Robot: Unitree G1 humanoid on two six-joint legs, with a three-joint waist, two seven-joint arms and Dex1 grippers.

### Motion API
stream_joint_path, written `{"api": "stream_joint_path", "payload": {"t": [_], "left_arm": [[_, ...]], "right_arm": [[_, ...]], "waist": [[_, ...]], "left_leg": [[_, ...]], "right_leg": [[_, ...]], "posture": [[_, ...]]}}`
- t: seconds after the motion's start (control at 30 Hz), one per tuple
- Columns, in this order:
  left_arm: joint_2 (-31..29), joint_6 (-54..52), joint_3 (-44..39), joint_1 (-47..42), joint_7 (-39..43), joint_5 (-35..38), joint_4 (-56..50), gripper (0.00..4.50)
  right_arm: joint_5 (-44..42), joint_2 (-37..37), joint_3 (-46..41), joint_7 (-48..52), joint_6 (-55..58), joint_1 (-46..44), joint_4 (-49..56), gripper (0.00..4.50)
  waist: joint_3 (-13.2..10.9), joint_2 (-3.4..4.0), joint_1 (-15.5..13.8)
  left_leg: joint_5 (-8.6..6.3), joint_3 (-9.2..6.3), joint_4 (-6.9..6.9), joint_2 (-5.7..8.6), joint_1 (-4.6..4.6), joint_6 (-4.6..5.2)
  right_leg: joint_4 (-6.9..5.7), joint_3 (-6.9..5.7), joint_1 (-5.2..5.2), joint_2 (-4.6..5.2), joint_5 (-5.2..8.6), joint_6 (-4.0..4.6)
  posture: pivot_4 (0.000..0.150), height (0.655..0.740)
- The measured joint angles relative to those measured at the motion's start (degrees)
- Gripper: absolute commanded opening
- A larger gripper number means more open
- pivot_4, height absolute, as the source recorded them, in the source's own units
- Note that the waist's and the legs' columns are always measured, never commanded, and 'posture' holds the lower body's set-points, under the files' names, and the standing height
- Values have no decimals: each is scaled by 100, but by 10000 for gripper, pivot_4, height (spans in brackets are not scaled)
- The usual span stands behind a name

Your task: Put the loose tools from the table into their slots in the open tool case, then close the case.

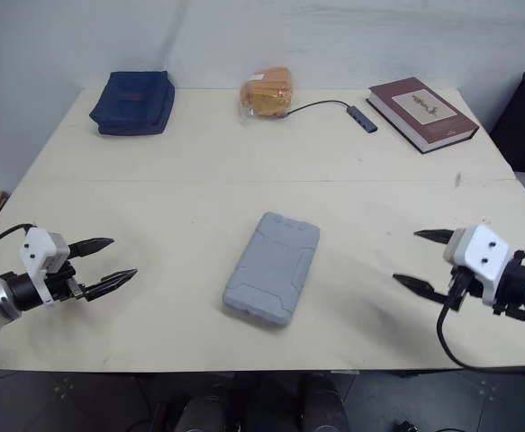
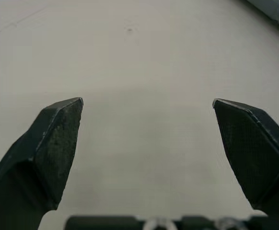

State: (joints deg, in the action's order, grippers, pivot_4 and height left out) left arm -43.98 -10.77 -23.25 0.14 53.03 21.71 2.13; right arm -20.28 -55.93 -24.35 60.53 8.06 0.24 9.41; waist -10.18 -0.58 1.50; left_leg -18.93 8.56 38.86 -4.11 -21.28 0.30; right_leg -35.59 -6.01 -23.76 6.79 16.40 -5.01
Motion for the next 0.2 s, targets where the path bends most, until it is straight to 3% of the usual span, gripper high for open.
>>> {"api": "stream_joint_path", "payload": {"t": [0.2], "left_arm": [[320, -263, -151, 105, -700, 95, -632, 44462]], "right_arm": [[116, 154, 299, -438, 45, -675, -96, 44440]], "waist": [[-1, -1, 3]], "left_leg": [[1, 1, -3, -16, 4, -17]], "right_leg": [[-3, -3, 0, -9, 5, 11]], "posture": [[1500, 7400]]}}
